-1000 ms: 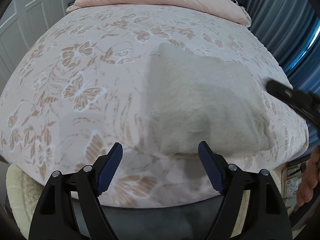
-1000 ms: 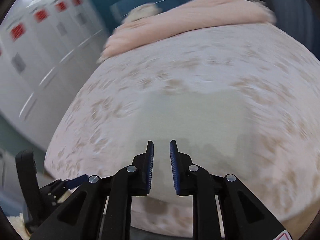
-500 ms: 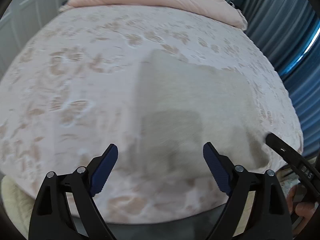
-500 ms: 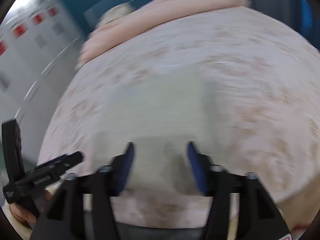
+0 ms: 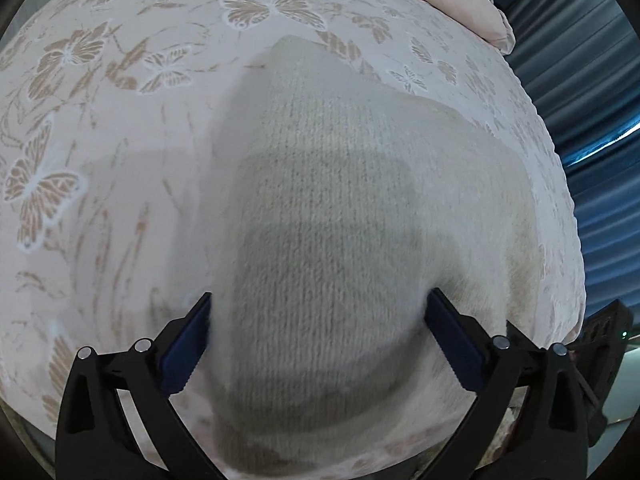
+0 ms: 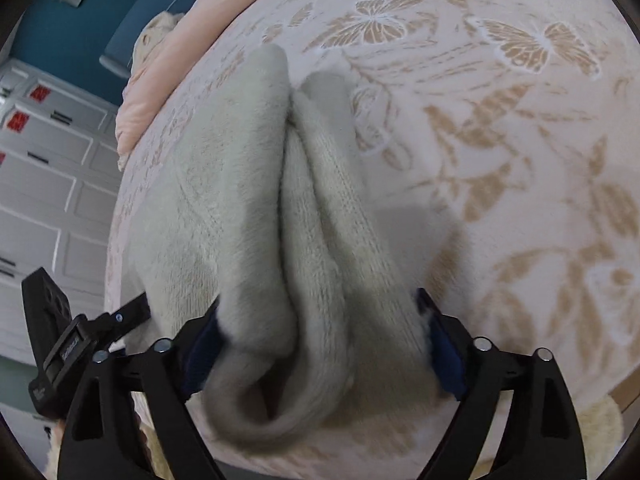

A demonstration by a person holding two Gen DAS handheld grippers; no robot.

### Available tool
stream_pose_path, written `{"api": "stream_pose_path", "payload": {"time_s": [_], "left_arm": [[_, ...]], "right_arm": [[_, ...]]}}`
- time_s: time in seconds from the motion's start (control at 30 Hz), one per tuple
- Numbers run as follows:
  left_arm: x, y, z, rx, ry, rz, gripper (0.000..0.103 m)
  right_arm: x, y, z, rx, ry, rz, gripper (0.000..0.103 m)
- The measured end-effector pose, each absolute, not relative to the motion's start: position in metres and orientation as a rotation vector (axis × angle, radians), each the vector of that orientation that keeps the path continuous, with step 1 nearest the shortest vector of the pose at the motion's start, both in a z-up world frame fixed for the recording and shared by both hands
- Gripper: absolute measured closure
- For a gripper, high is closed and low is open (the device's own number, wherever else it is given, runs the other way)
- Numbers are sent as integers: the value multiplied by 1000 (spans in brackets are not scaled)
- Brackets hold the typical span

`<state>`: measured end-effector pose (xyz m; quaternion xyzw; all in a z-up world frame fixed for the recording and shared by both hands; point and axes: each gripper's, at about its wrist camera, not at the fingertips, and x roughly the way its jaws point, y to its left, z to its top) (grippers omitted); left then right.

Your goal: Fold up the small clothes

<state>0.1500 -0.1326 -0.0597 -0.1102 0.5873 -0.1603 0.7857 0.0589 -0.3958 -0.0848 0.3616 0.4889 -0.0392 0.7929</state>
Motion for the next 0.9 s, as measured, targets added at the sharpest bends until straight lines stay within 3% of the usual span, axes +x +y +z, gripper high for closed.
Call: {"api": "stream_pose_path", "payload": {"time_s": [0.07,0.13,0.2,0.23,0.27,0.33,0.4,0.47,0.67,0.83,0.9], "left_arm": [[152,-137,-60,-239,1266,-330,5],[152,-140,-60,-236,1265,-313,5],[154,-141,-59,-224,1269,-316,5],[154,-141,-57,-217,1275,-326,8],[154,-140,-55,-213,1279,-333,11],[153,-137,-47,-217,1291,-359,33],[151,-132,-37,-233,1295,-390,46],[147,-125,-22,-262,1289,-438,51],[116,-112,-23,-356,1367,-528,48],[102,-115,-55,-329,1404,-455,28],[106,-118,-50,-333,1422,-442,29]], "right_arm": [[63,-392,-86,785,1047,-74,8],[69,-393,-88,800,1043,-64,10],[72,-393,-87,820,1035,-45,25],[72,-393,-87,856,1034,-20,38],[74,-396,-85,877,1035,-18,49],[76,-397,-80,883,1028,-13,59],[69,-398,-69,893,1002,5,63],[60,-399,-54,902,968,30,66],[12,-400,-36,870,988,22,66],[-5,-399,-71,986,1037,-32,64],[-1,-397,-62,975,1023,-36,64]]}}
